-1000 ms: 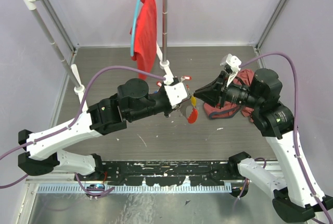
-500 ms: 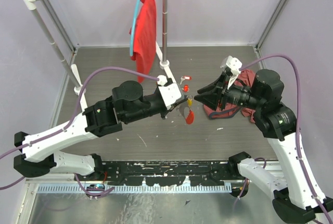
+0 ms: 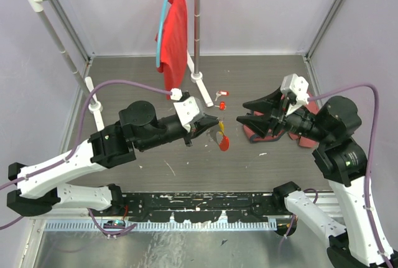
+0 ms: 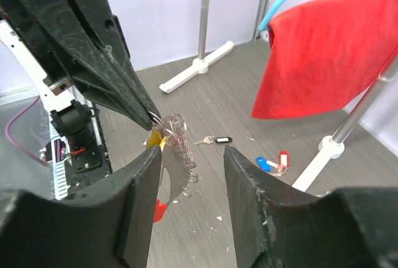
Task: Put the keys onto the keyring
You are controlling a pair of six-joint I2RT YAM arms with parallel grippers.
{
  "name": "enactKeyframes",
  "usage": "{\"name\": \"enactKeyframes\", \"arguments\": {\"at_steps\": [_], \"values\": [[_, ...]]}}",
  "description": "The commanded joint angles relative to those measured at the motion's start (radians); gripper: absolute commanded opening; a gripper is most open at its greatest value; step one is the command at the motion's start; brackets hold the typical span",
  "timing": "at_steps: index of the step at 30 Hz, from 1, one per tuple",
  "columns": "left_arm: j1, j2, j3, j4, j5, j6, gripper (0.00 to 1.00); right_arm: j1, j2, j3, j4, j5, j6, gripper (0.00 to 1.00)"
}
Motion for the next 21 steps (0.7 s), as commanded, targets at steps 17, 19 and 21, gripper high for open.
{"name": "enactKeyframes", "arguments": {"at_steps": [17, 19, 21], "values": [[0.052, -0.089, -0.054, 0.091, 0.102, -0.133, 0.0, -0.001, 0.039, 0.107, 0.061, -0.135, -0.034, 0.58], [0.089, -0.107, -0.071, 0.113, 0.149, -0.169, 0.0, -0.001, 0.042, 0.098, 0.095, -0.15, -0.008, 0.6], [0.117, -0.119, -0.081, 0.125, 0.184, -0.191, 0.0, -0.001, 0.044, 0.085, 0.13, -0.153, 0.015, 0.6]]}}
